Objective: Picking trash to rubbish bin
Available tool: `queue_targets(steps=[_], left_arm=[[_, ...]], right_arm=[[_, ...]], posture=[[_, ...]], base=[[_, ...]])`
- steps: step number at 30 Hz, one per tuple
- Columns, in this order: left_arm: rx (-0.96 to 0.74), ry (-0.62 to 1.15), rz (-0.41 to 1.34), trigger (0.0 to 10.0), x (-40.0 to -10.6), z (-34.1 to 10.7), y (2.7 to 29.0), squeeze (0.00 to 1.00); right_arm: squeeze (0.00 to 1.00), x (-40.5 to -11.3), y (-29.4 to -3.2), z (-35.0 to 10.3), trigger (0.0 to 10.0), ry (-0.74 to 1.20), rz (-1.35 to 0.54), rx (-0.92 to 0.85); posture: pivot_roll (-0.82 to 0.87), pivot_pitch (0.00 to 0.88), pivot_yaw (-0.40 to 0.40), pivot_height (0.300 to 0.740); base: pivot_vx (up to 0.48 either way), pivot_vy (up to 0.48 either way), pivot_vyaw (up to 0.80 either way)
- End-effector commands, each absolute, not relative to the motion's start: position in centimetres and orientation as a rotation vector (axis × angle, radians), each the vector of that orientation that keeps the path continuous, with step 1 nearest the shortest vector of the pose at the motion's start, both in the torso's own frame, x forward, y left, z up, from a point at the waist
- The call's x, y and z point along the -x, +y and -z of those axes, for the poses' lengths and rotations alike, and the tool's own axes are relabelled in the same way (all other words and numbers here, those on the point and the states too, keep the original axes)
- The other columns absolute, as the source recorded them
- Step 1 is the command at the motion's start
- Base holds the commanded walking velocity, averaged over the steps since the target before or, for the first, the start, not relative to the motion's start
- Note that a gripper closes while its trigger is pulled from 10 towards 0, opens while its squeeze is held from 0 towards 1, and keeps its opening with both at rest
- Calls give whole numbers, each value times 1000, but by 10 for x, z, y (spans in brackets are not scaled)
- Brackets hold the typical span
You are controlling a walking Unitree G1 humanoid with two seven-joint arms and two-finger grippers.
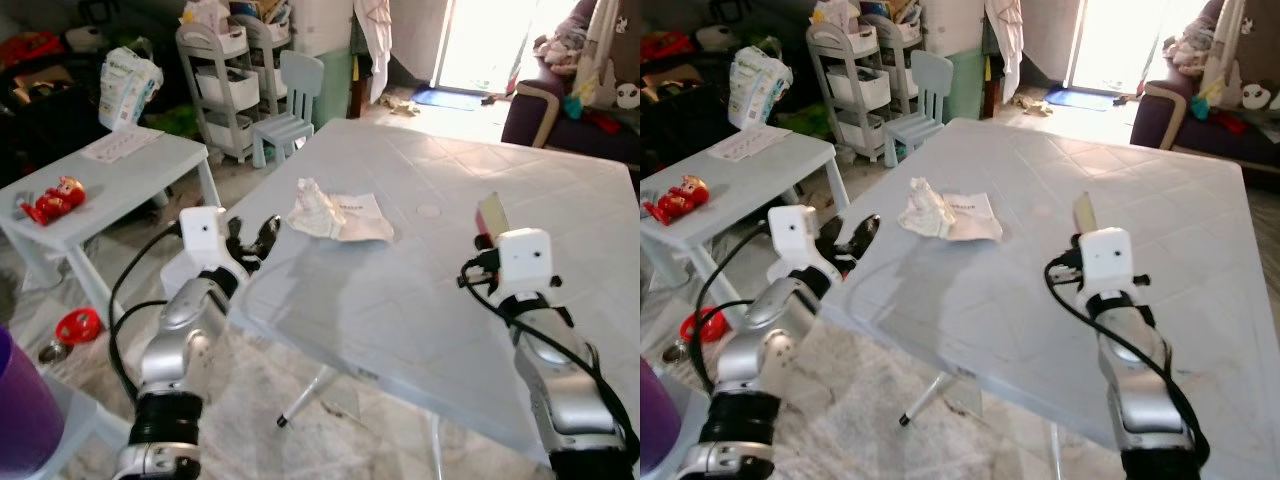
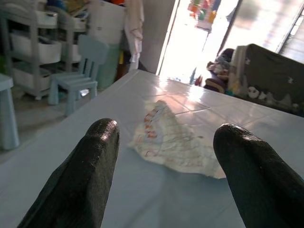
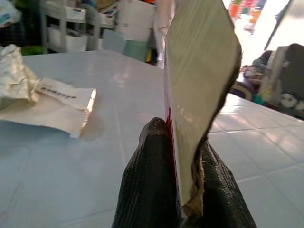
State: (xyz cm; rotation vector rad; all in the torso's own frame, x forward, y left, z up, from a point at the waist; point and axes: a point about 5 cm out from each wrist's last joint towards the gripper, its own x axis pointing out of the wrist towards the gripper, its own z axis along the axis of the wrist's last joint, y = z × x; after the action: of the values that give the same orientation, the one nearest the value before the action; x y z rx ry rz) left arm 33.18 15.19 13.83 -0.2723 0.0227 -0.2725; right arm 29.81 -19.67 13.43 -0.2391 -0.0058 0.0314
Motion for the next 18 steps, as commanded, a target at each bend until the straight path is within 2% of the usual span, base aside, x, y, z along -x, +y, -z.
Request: queue_targets(steps=[1,3,18], left_arm=[[262,18,296,10000,-333,-141,143,0],[252,32,282,10000,-333,-139,143,0],[270,6,312,10000,-333,-143,138,0]], right_arm=[[0,-299,-202,-140,10000,-27,-18,249],[0,-299,-202,-140,10000,-27,-18,250],[0,-299,-199,-142,10000,-36,-24,256]], posture=[[-40,0,26,740],[-40,0,26,740],[-39,0,26,740]], base=[[379,292,0],[356,262,0],[0,0,0]])
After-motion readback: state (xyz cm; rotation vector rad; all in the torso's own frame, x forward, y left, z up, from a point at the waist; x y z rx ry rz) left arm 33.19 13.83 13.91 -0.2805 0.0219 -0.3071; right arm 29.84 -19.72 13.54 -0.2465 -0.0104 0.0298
